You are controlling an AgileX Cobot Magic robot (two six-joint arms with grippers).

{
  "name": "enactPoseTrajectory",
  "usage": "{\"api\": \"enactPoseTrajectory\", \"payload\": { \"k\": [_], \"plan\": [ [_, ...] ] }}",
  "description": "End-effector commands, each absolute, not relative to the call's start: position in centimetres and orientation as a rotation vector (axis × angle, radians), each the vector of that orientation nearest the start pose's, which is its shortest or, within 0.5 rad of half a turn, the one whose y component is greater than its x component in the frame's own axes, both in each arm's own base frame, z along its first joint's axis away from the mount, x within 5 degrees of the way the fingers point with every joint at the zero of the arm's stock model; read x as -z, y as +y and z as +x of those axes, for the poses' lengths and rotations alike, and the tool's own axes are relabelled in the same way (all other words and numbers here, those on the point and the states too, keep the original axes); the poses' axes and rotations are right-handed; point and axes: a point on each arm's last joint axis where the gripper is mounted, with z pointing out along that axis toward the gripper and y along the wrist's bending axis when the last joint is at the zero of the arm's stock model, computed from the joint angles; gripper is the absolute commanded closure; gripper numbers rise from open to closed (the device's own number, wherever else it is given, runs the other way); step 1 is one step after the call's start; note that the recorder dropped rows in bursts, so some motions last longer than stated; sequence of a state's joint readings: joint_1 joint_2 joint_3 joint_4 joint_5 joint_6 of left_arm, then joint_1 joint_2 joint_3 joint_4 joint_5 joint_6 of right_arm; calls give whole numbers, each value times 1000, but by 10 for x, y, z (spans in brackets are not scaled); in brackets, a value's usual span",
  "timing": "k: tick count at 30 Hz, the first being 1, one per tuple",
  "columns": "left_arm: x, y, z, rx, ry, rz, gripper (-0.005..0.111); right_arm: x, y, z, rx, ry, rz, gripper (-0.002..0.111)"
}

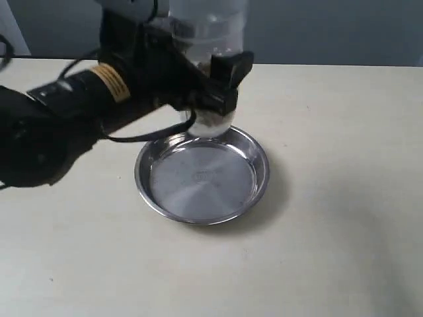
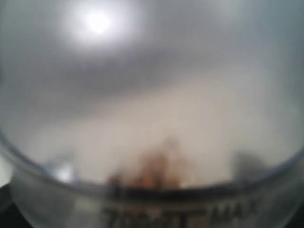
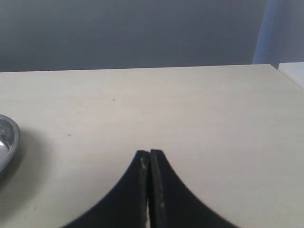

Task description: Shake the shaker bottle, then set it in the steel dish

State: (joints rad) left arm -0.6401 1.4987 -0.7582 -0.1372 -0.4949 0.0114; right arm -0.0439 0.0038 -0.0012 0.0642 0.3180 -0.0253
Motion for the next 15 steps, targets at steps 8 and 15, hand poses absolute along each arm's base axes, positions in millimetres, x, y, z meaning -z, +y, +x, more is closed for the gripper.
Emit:
{"api": "enactPoseTrajectory", "payload": {
  "k": [8, 15],
  "plan": [
    [-315, -181, 240, 477, 1522, 467, 107, -186, -1, 54, -9, 1787, 60, 109],
    [-234, -172, 240, 439, 1938, 449, 107, -186, -1, 54, -9, 1787, 60, 109]
  ]
}}
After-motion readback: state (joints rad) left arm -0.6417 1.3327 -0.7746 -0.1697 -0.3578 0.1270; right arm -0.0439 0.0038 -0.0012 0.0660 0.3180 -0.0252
